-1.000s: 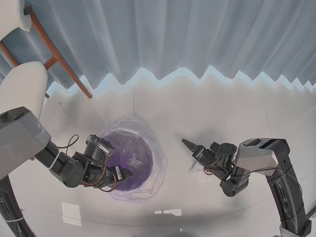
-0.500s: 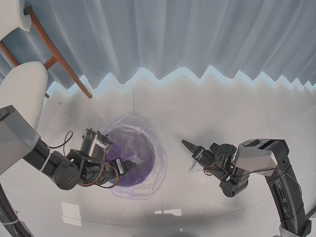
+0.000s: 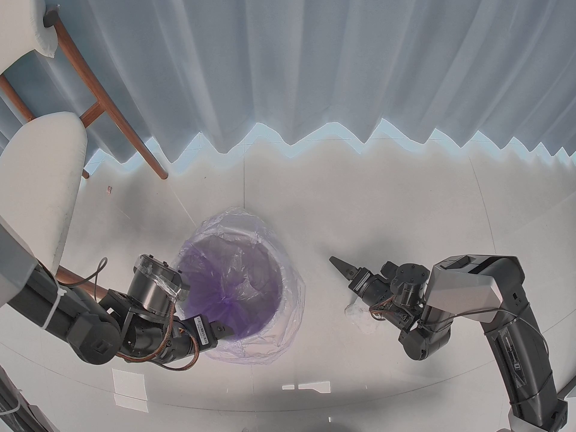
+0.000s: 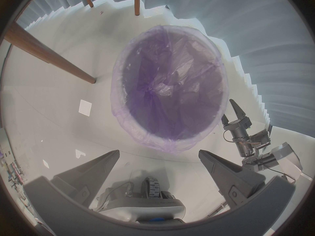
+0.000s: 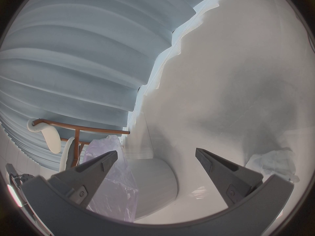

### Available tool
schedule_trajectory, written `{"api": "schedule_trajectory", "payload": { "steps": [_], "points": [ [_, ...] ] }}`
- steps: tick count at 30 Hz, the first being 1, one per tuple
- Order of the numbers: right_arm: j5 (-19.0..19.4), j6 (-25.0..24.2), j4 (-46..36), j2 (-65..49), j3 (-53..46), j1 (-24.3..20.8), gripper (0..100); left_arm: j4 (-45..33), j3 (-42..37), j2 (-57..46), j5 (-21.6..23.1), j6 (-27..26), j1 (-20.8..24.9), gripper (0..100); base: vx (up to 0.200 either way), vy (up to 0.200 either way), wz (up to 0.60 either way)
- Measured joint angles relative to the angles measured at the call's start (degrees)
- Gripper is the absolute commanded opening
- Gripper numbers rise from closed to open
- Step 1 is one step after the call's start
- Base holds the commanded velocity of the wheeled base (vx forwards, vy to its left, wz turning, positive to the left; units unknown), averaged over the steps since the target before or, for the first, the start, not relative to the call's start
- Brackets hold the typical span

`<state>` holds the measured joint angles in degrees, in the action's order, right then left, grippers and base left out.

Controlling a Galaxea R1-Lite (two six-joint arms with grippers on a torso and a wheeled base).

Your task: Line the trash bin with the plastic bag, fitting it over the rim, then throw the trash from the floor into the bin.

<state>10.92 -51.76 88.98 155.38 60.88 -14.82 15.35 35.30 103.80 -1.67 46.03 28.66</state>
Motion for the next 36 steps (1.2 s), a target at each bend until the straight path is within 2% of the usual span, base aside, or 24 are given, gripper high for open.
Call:
{"api": "schedule_trajectory", "payload": {
  "steps": [12,24,25,36],
  "points": [
    [-0.3,0.06,0.0,0.24,0.11,0.0,100,14.2,-0.66,12.65,-0.21,1.69,-0.77,100,0.0,0.0,0.0],
    [-0.33,0.09,0.0,0.35,0.41,0.0,100,15.96,4.35,19.63,-0.1,4.82,-3.33,100,0.0,0.0,0.0],
    [-0.3,0.09,0.0,0.35,0.39,0.0,100,15.96,4.5,19.82,-0.07,4.83,-3.39,0,0.0,0.0,0.0],
    [-0.3,0.09,0.0,0.35,0.39,-0.02,100,15.58,4.85,19.93,-0.33,4.06,-4.13,0,0.0,0.0,0.0]
  ]
}}
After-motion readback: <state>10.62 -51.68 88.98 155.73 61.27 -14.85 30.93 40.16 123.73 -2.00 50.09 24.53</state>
